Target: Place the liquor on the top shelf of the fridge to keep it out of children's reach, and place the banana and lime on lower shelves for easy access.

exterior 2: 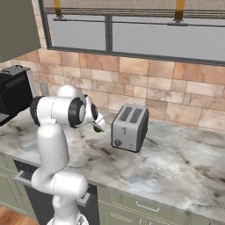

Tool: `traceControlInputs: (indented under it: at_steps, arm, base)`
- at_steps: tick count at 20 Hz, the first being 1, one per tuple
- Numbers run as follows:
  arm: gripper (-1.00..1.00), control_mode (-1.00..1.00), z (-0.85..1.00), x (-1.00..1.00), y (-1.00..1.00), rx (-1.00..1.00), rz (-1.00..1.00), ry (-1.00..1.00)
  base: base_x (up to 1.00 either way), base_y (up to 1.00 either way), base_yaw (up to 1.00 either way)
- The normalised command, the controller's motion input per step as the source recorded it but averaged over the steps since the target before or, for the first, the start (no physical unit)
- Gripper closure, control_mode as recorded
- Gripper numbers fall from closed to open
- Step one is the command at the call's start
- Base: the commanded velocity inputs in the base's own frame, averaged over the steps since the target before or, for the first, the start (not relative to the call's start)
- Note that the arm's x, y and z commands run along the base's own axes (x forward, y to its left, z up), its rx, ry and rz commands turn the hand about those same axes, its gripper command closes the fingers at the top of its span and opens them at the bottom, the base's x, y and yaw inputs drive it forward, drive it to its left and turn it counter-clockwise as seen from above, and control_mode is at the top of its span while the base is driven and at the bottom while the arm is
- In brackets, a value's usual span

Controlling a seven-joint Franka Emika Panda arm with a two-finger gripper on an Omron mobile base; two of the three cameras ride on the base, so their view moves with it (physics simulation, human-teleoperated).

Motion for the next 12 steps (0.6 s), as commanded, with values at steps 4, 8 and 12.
traceControlInputs:
  at_steps: [4,8,12]
  arm:
    - [1.0,-1.0,-0.3,0.0,0.0,0.0,-0.04,0.04]
    - [1.0,-1.0,-0.38,-0.04,0.0,0.0,-0.02,0.05]
    - [1.0,-1.0,-0.33,-0.12,0.0,0.0,0.0,0.01]
  base:
    - [0.0,0.0,0.0]
    - [0.0,0.0,0.0]
    - [0.0,0.0,0.0]
